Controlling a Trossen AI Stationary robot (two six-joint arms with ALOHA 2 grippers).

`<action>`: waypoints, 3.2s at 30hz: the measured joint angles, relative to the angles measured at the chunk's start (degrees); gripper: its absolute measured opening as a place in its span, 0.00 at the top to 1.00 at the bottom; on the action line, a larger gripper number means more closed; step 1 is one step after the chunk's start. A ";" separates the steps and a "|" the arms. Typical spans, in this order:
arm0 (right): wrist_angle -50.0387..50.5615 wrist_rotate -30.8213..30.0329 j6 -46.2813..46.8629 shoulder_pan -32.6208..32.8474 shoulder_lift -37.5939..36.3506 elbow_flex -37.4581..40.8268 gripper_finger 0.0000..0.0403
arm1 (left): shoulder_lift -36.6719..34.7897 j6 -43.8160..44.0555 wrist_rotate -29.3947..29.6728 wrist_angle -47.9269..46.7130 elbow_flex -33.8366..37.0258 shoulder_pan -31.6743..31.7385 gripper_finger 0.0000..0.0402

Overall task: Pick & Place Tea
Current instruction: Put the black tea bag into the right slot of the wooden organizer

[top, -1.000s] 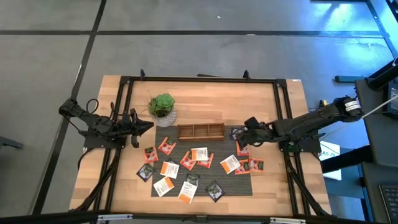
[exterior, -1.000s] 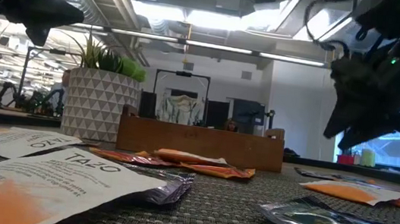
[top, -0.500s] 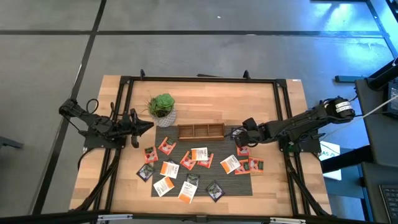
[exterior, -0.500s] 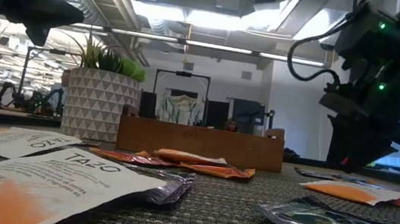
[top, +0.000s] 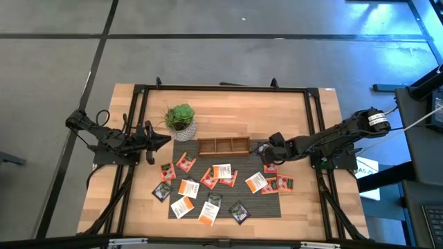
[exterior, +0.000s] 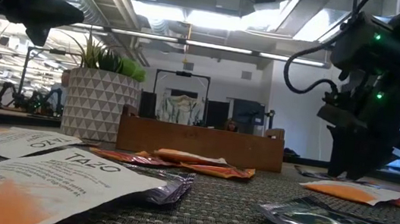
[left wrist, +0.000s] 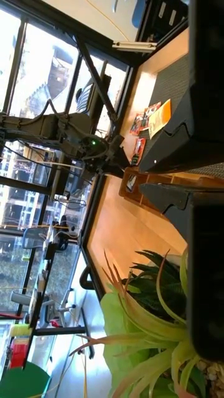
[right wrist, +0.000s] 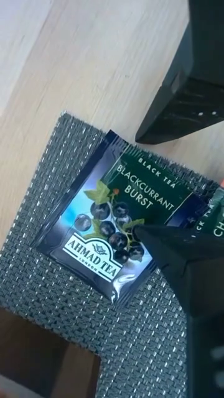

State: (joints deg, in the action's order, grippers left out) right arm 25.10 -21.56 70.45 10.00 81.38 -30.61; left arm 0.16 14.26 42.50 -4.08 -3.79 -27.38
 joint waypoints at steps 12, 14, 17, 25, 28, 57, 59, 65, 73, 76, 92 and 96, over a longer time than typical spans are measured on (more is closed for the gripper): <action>1.35 -0.20 0.02 -0.04 0.07 0.02 0.70 | 0.00 0.00 0.02 0.00 0.00 0.00 0.92; 1.66 -0.20 -0.02 -0.04 0.07 0.02 0.73 | 0.00 0.00 0.04 0.00 0.00 0.00 0.92; 2.12 -0.18 -0.04 -0.04 0.09 0.02 0.77 | 0.00 0.00 0.04 0.00 0.01 0.00 0.92; 2.95 -0.13 -0.21 -0.04 0.11 0.04 0.84 | -0.01 0.00 0.04 -0.02 0.00 0.00 0.92; 3.41 -0.12 -0.33 -0.04 0.11 0.04 0.88 | 0.00 0.00 0.04 -0.02 0.00 0.00 0.92; 22.38 -9.46 -17.11 -0.02 -2.25 -16.15 1.00 | 0.00 0.00 0.07 -0.02 0.00 0.00 0.92; 25.23 -11.18 -19.57 0.00 -2.25 -19.19 1.00 | -0.01 0.00 0.07 -0.02 0.00 0.00 0.92; 27.26 -13.53 -29.51 -0.02 -2.32 -27.37 1.00 | 0.00 0.00 0.07 -0.02 0.00 0.00 0.92; 16.59 -12.45 -47.72 0.00 -2.32 -32.30 1.00 | 0.00 0.00 0.07 -0.02 0.00 -0.01 0.92; 10.56 -9.39 -53.72 -0.04 -2.26 -31.81 1.00 | -0.01 0.00 0.07 -0.02 0.00 0.00 0.92; 5.93 -8.31 -68.00 -0.11 9.30 -31.58 1.00 | 0.00 0.02 0.07 -0.02 0.00 -0.02 0.92; 6.71 -10.49 -68.21 -0.15 11.30 -31.58 1.00 | 0.00 0.00 0.07 -0.02 0.01 0.00 0.92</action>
State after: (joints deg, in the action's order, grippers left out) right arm 31.81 -32.05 2.24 9.85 92.69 -62.19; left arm 0.16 14.26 42.57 -4.10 -3.79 -27.38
